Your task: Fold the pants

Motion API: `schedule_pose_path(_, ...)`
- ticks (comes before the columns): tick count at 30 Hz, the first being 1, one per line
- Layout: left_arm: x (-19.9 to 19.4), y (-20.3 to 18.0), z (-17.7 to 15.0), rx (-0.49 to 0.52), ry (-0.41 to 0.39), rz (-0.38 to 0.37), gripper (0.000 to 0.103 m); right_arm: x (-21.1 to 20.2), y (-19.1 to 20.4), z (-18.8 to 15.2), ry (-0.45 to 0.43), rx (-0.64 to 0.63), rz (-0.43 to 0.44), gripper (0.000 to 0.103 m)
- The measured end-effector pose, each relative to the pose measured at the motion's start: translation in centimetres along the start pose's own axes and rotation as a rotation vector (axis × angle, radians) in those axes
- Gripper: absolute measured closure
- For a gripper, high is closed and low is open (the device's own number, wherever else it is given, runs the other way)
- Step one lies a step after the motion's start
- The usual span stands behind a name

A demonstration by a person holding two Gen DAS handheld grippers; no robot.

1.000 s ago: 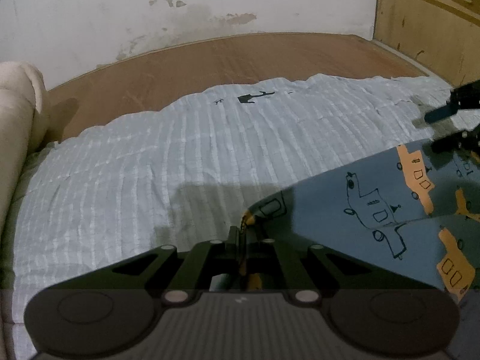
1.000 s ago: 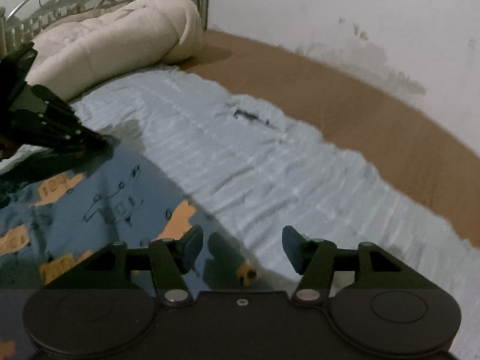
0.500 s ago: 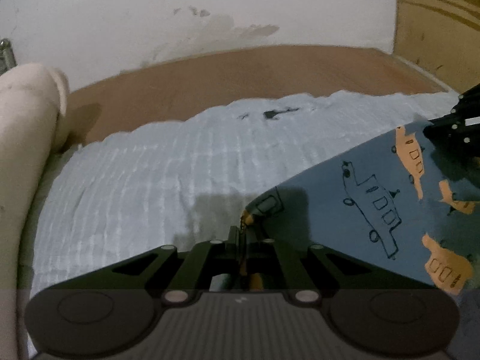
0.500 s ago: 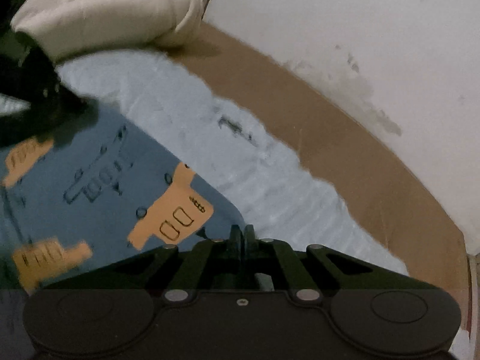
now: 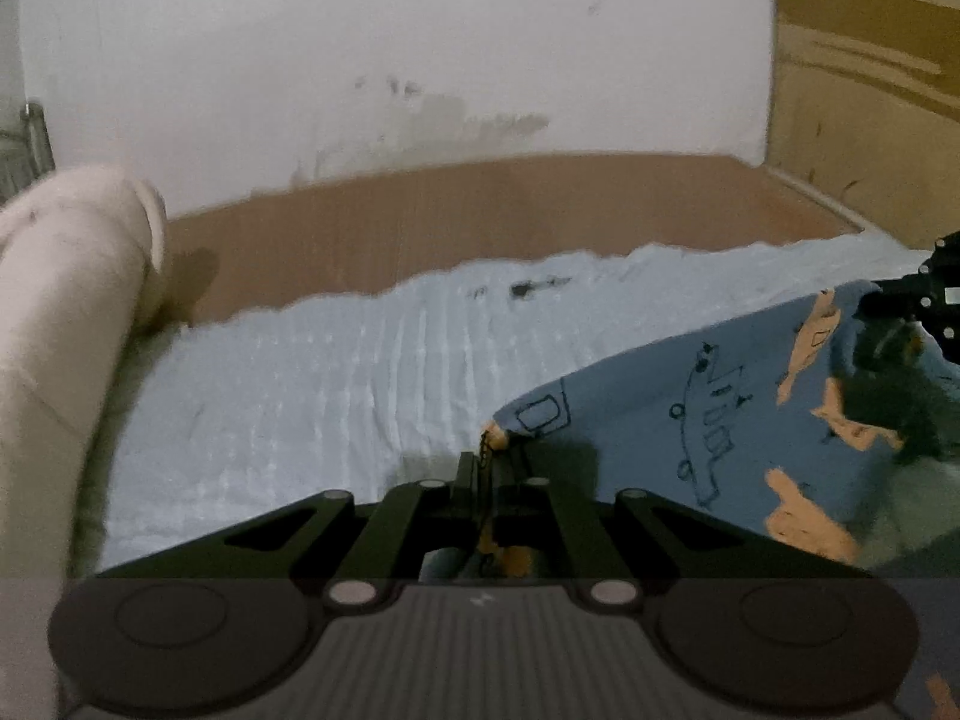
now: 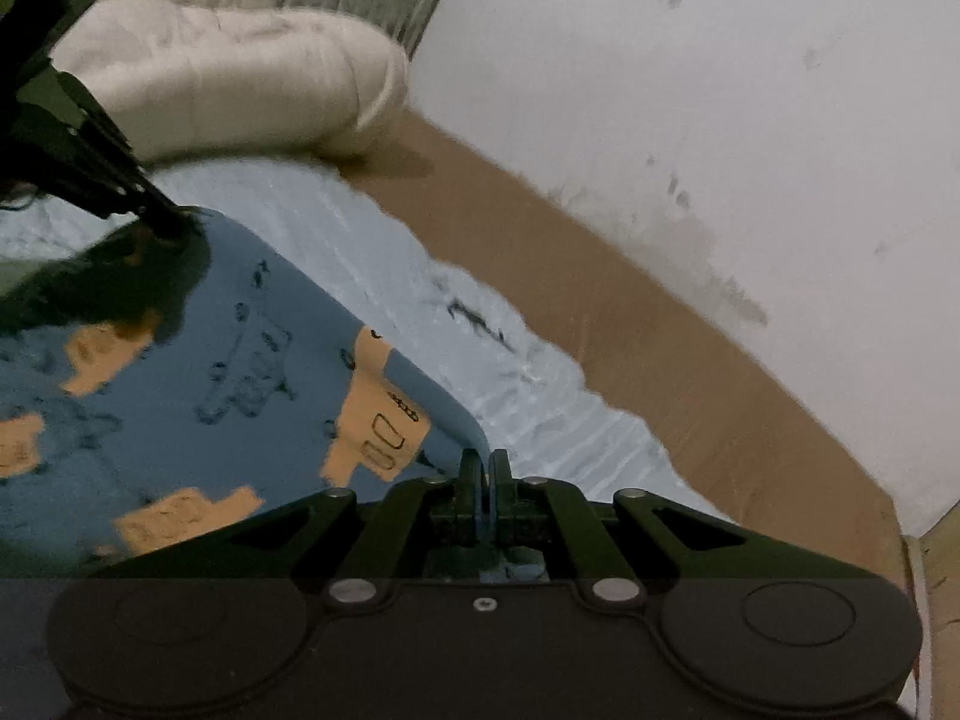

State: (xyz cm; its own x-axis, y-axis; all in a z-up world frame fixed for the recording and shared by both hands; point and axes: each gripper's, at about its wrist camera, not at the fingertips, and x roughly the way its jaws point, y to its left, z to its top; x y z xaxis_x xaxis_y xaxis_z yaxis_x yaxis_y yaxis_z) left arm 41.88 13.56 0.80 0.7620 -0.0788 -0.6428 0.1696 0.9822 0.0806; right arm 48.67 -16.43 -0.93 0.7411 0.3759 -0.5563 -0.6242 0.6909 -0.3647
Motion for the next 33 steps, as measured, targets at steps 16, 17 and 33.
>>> schedule_pose_path(16,-14.1,-6.8,-9.1,0.126,-0.138,-0.044,0.1,-19.5,9.8,-6.8,-0.124,-0.041,-0.104,0.103)
schedule_pose_path(17,-14.4,-7.3,-10.0,0.148,-0.138,-0.038,0.1,-20.1,10.7,-7.4,-0.117,-0.051,-0.106,0.103)
schedule_pose_path(33,-13.6,-11.4,-17.9,0.285,-0.042,0.036,0.1,-22.8,20.5,-12.9,0.001,-0.022,-0.117,0.103)
